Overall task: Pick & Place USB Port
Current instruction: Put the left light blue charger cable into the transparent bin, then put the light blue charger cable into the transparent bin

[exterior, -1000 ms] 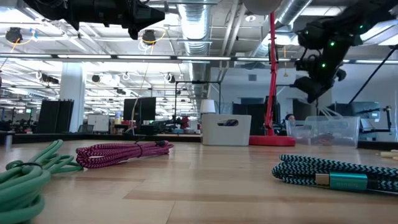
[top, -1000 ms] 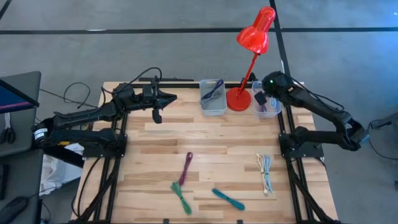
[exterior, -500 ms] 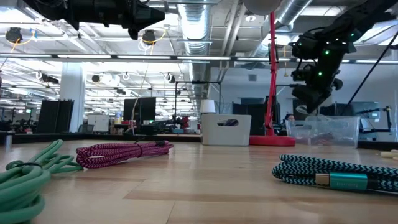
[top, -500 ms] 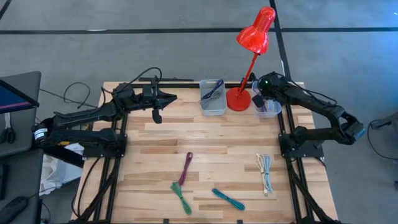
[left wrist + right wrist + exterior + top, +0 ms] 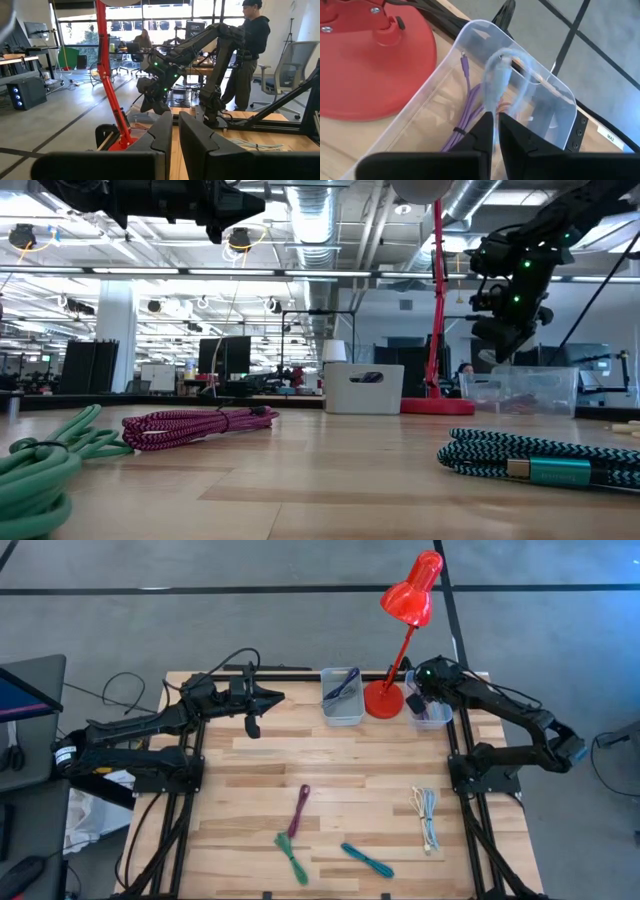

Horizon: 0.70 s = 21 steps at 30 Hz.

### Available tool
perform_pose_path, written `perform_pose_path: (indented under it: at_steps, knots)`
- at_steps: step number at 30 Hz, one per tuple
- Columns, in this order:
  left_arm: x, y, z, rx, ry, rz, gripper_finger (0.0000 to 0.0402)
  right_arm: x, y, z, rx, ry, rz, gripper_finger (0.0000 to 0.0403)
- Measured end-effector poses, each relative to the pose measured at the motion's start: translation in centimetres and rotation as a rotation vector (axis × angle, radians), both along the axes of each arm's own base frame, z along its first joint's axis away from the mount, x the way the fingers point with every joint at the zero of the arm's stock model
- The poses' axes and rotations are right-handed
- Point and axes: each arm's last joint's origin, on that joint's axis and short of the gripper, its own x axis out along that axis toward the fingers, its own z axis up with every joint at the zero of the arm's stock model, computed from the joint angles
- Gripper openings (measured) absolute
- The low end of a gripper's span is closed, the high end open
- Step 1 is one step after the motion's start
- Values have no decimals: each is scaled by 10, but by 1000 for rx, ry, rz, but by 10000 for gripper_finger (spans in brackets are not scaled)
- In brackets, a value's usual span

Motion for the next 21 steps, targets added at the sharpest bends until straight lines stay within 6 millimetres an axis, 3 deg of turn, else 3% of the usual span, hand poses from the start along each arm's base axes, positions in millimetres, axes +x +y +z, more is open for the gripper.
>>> perform_pose_path:
  at_steps: [10,21]
  knots:
    - [0,0,0,0,0,0,33,-1,7,8,-27,-39,3,35]
    - [0,0,0,7,1,1,33,-4,58,46,110,-100,49,28]
